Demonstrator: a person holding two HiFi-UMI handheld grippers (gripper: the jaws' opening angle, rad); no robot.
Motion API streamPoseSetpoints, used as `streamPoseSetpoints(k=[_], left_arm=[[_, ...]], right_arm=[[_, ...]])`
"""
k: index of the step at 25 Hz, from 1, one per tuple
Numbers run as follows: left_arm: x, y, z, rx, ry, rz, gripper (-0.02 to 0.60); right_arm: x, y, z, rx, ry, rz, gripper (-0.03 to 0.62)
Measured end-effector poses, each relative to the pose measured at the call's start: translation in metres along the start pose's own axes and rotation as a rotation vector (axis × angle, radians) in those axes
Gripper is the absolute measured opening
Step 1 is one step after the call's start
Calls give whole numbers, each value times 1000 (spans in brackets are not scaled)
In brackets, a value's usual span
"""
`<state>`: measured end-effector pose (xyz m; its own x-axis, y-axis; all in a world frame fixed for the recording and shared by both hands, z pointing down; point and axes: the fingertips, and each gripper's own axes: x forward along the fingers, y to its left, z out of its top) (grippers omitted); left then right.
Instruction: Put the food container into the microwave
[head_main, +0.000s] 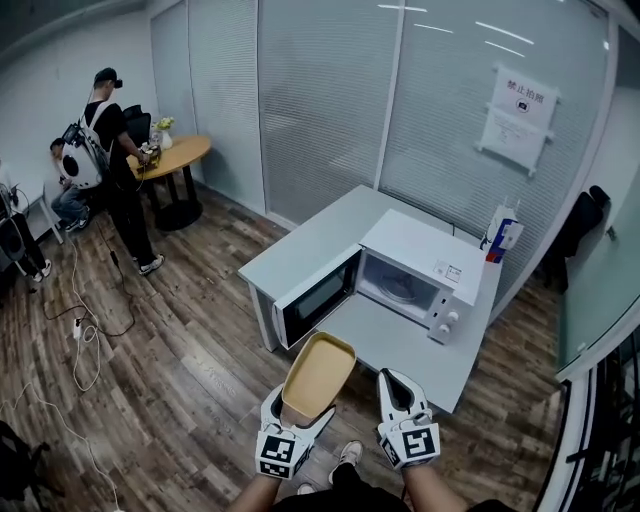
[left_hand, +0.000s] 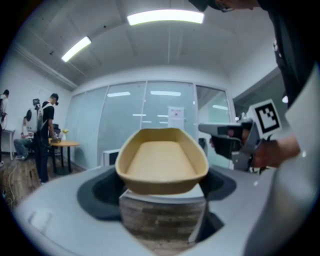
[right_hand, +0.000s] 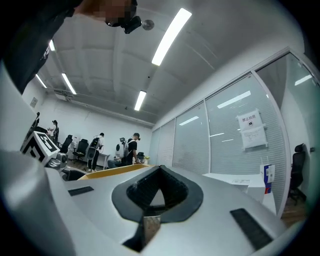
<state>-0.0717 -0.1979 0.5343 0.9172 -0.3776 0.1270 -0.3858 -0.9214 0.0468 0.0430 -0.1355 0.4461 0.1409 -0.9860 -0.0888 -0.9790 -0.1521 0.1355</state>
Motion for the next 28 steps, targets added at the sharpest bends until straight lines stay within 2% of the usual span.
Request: streamPoseSetpoints(k=[5, 14, 22, 28], left_arm=[[39, -5, 0, -9, 16, -42, 472], [122, -8, 21, 18, 2, -107, 472], [184, -14, 21, 32, 33, -122, 472], [213, -13, 24, 25, 19, -126, 472]], right_arm=[[14, -39, -2, 20, 1, -45, 6], [56, -103, -11, 34, -17, -73, 6], [80, -153, -30, 35, 6, -67, 6], [88, -182, -35, 20, -9, -74, 6]])
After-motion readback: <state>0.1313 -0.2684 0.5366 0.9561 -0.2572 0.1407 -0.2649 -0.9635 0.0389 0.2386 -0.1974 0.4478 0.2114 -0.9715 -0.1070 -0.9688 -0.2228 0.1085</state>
